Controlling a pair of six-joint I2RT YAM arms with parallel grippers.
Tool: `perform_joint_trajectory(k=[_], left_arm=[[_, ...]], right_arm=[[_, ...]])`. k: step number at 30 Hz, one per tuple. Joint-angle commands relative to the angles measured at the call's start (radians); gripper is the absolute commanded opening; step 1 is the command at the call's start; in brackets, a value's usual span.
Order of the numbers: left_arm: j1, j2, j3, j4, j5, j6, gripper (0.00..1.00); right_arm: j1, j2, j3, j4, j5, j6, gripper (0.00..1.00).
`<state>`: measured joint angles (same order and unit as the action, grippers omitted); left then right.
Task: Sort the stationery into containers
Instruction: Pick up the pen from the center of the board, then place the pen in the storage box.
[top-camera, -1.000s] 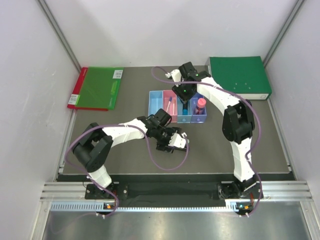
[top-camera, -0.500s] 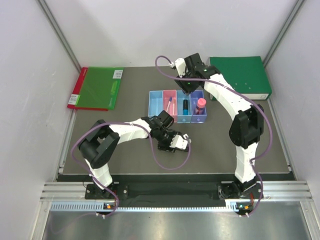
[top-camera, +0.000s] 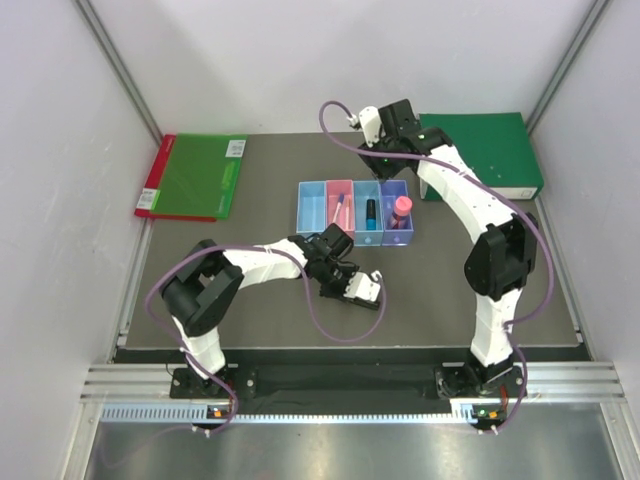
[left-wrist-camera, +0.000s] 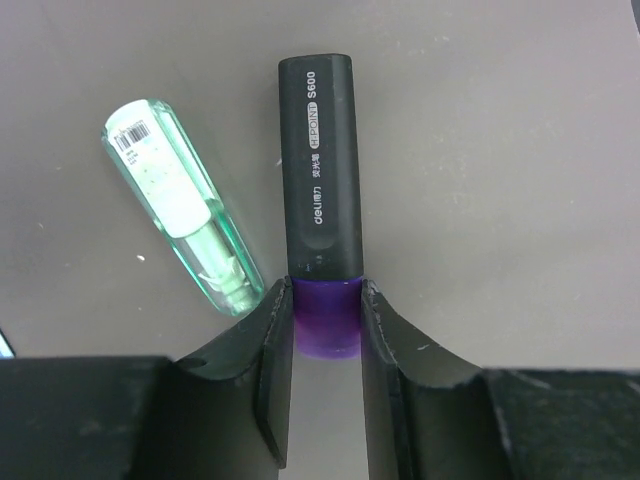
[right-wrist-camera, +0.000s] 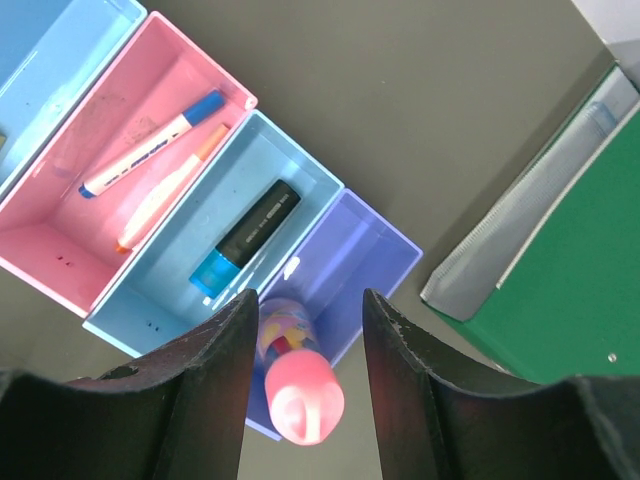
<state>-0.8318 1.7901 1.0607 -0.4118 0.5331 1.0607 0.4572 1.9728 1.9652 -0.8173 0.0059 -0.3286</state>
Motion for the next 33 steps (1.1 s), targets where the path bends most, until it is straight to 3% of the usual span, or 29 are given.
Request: perform_joint_trajectory(k=[1, 2, 10, 16, 25, 33], left_arm=[[-0.013, 0.048, 0.016, -0.022, -0.021, -0.010, 0.04], [-0.015, 0.051, 0.021, -0.025, -0.025, -0.011, 0.00], [-0.015, -0.041, 0.077, -0.102, -0.035, -0.103, 0.00], [-0.003, -0.150, 0.169, -0.039, -0.027, -0.387, 0.00], [-0.001, -0.110, 0.358, 0.030, -0.344, -0.855, 0.00], [0.049, 0.026, 0.508, 0.007, -0.625, -1.099, 0.00]], right_arm=[[-0.025, -0.097, 0.015, 0.015, 0.022, 0.011, 0.46], [-0.029, -0.103, 0.015, 0.017, 0.026, 0.010, 0.46], [-0.081, -0.184, -0.005, 0.003, 0.042, 0.019, 0.46], [-0.126, -0.276, -0.078, 0.030, 0.083, 0.043, 0.46], [-0.195, -0.414, -0.212, 0.066, 0.144, 0.063, 0.46], [-0.259, -0.511, -0.299, 0.101, 0.172, 0.065, 0.47]])
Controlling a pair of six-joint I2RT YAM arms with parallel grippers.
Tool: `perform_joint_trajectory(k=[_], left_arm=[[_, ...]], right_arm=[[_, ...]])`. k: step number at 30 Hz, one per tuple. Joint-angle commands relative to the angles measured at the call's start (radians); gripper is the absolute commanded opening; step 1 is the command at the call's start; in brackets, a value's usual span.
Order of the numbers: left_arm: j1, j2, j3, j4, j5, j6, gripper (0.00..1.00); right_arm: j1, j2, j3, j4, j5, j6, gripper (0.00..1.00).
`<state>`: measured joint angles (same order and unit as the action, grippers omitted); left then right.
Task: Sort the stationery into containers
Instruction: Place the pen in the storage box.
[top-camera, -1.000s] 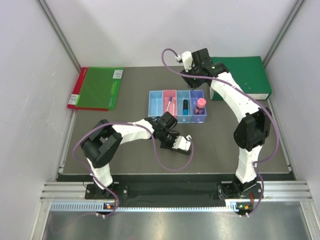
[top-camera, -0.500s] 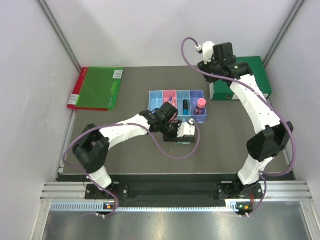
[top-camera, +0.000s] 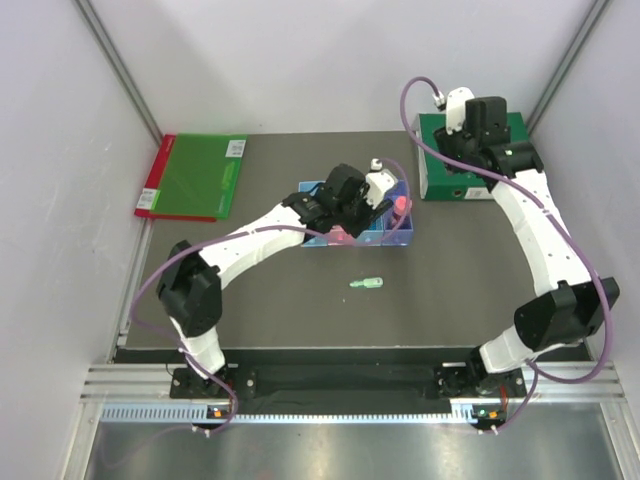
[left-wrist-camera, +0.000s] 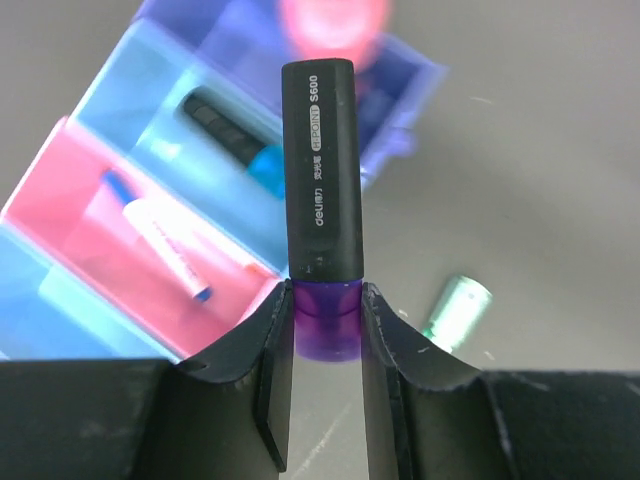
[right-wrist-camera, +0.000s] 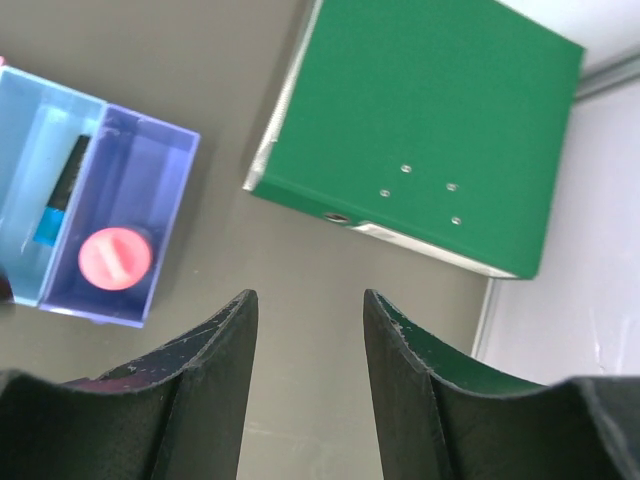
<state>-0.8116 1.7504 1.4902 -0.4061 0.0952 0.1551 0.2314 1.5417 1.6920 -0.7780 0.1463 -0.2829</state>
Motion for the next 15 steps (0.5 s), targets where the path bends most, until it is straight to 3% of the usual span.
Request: perform_joint_trajectory(k=[1, 6, 15], left_arm=[[0.040, 0.113, 0.128, -0.016, -0.233, -0.237, 0.00], [0.074, 0.265, 0.292, -0.108, -0.265, -0.353, 0.00], [0.120, 0.446, 0.482, -0.137, -0.127, -0.445, 0.00]], right_arm=[[-0.038, -0.087, -0.032, 0.069, 0.032, 0.021, 0.47], [-0.058, -0.117, -0.060, 0.080, 0.030, 0.024, 0.47], [-0.063, -0.164, -0.147, 0.102, 0.013, 0.024, 0.48]])
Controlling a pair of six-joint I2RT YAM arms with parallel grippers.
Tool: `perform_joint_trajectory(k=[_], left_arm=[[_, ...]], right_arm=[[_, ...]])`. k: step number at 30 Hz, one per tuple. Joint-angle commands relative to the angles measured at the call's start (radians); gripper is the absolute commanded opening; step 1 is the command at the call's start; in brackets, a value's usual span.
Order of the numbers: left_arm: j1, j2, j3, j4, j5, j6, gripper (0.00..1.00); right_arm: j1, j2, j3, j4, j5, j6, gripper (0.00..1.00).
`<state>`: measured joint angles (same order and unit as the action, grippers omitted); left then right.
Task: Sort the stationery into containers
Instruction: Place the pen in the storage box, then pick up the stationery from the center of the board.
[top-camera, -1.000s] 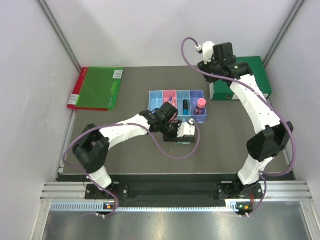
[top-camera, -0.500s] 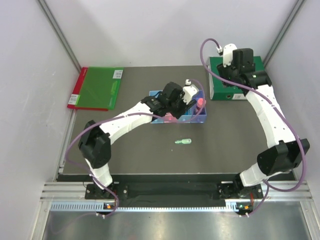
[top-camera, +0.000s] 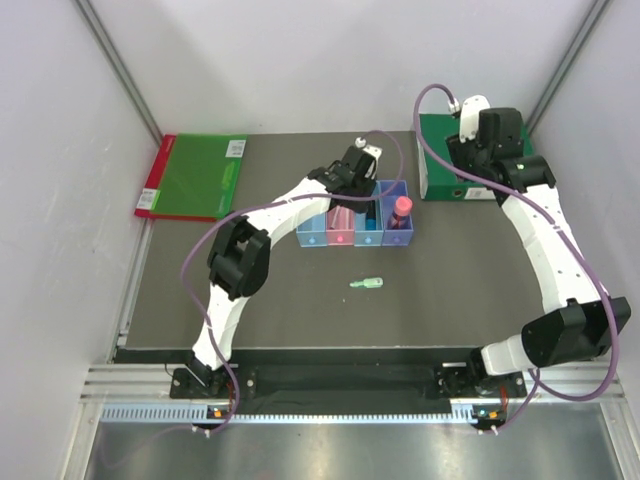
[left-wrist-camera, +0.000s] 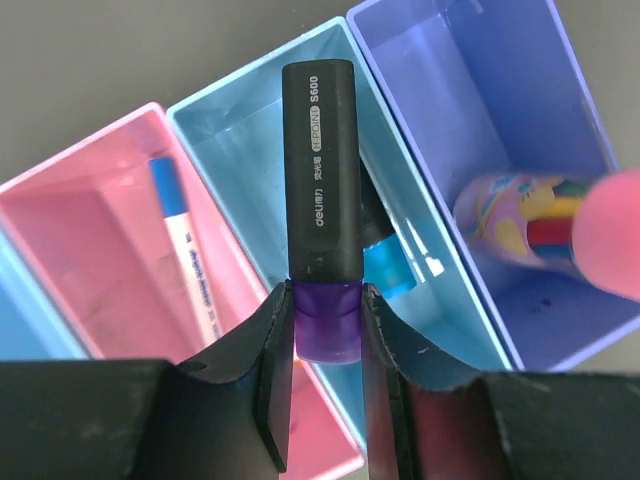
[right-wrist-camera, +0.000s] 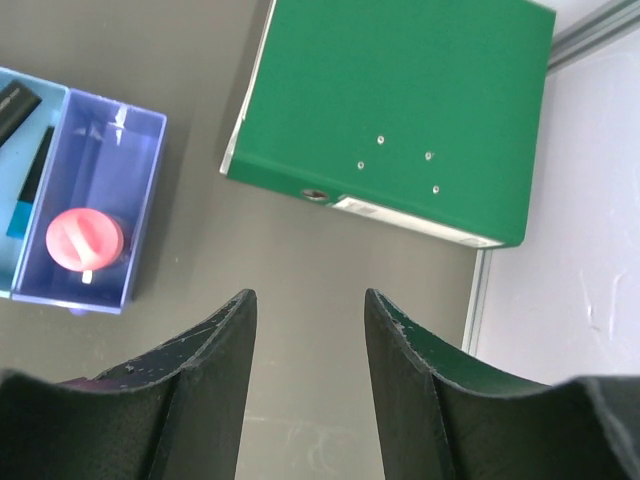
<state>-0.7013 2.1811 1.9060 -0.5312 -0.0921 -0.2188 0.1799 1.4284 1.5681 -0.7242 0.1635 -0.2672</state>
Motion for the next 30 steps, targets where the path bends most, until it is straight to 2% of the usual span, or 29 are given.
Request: perform_joint_trajectory(k=[1, 7, 8, 9, 10, 14, 15, 16, 20, 23, 25, 26, 27, 28, 30], left_arm=[[0.011, 0.025, 0.067, -0.009, 0.068, -0.071, 0.00], [0.026, 0.045, 0.056, -0.006, 0.169, -0.077, 0.00], [0.028, 0.045, 0.053, -0.004, 0.178, -0.077, 0.04], [0.029, 0.039, 0.044, 0.005, 0.190, -0.073, 0.32], [0.029, 0.034, 0.041, 0.010, 0.196, -0.068, 0.38], [0.034, 0.013, 0.037, 0.030, 0.204, -0.051, 0.39], [0.037, 0.005, 0.042, 0.033, 0.207, -0.039, 0.41], [0.039, 0.002, 0.045, 0.033, 0.209, -0.033, 0.50], [0.048, -0.029, 0.033, 0.040, 0.215, 0.004, 0.56], [0.056, -0.046, 0.036, 0.019, 0.212, 0.028, 0.57], [0.062, -0.076, 0.028, 0.020, 0.239, 0.062, 0.53], [0.063, -0.116, 0.007, 0.031, 0.288, 0.131, 0.42], [0.063, -0.141, -0.016, 0.046, 0.314, 0.169, 0.38], [0.062, -0.170, -0.048, 0.063, 0.342, 0.211, 0.37], [0.062, -0.254, -0.157, 0.094, 0.464, 0.395, 0.38]], right_arm=[[-0.011, -0.057, -0.029, 0.049, -0.002, 0.006, 0.48], [-0.013, -0.063, -0.042, 0.060, -0.005, 0.005, 0.48], [-0.011, -0.063, -0.043, 0.062, -0.004, 0.006, 0.48], [-0.013, -0.063, -0.048, 0.062, -0.002, 0.006, 0.48], [-0.011, -0.065, -0.049, 0.062, -0.002, 0.006, 0.48], [-0.011, -0.071, -0.057, 0.059, -0.004, 0.008, 0.48], [-0.011, -0.075, -0.057, 0.058, -0.004, 0.008, 0.48], [-0.011, -0.075, -0.057, 0.058, -0.004, 0.008, 0.49], [-0.011, -0.086, -0.057, 0.055, -0.004, 0.010, 0.49], [-0.011, -0.092, -0.049, 0.052, -0.005, 0.011, 0.49], [-0.013, -0.098, -0.046, 0.052, -0.004, 0.013, 0.49], [-0.011, -0.103, -0.046, 0.052, -0.002, 0.008, 0.49], [-0.011, -0.111, -0.046, 0.049, -0.002, 0.006, 0.49], [-0.013, -0.114, -0.051, 0.051, -0.002, 0.006, 0.50], [-0.013, -0.126, -0.054, 0.049, -0.005, 0.005, 0.50]])
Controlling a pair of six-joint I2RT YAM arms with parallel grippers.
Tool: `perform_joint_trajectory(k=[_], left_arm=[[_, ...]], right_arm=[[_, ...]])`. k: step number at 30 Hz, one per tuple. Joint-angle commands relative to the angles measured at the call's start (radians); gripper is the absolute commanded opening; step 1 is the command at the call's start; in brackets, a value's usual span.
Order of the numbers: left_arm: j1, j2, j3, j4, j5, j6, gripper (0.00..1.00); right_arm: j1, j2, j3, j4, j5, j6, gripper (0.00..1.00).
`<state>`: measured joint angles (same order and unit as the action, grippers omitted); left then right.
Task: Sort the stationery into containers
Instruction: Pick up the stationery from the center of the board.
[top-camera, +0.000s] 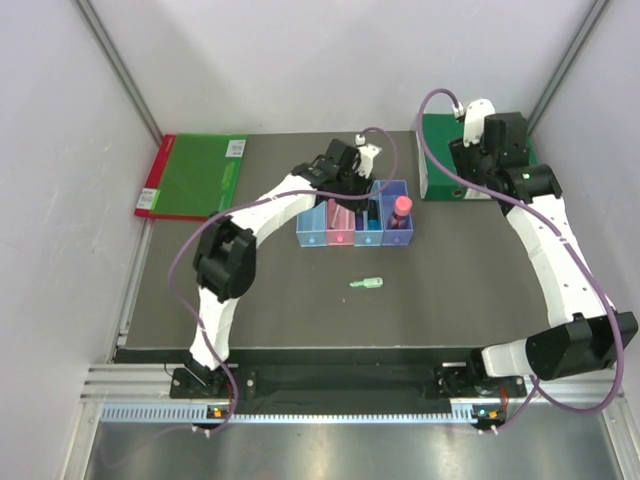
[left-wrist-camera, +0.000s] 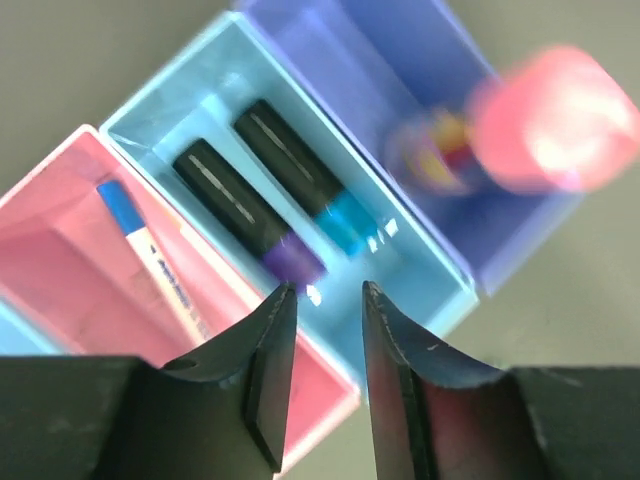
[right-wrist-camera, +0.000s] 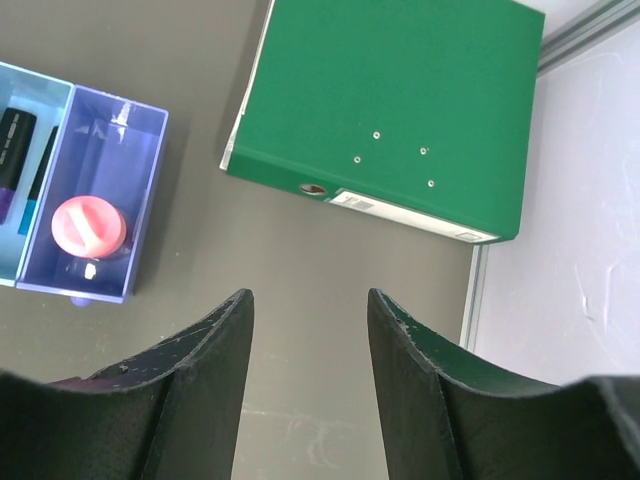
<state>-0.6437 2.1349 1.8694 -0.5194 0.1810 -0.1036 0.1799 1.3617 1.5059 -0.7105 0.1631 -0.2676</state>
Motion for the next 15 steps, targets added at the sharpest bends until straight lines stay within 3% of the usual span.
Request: perform_joint_trajectory(k=[1, 5, 8, 12, 15], left_arm=[[0.000, -0.230, -0.151, 0.073, 0.219, 0.332, 0.38], [-0.046, -0.289, -0.287, -0.071, 0.294, 0.572, 0.50], [-0.088, -0.302, -0.393, -0.134, 0.287, 0.637, 0.57], [-0.132, -0.276, -0.469, -0.100, 0.242, 0.591, 0.74], [-0.151, -0.231, -0.469, -0.082, 0.225, 0.539, 0.75]], right_arm=[[-0.011, -0.062, 0.004, 0.034, -0.005, 0.004, 0.50], [-0.011, -0.075, -0.007, 0.037, -0.008, -0.001, 0.50], [-0.013, -0.079, -0.012, 0.037, -0.016, 0.001, 0.50], [-0.013, -0.085, -0.013, 0.032, -0.016, 0.004, 0.50], [-0.011, -0.090, -0.018, 0.029, -0.014, 0.002, 0.50]])
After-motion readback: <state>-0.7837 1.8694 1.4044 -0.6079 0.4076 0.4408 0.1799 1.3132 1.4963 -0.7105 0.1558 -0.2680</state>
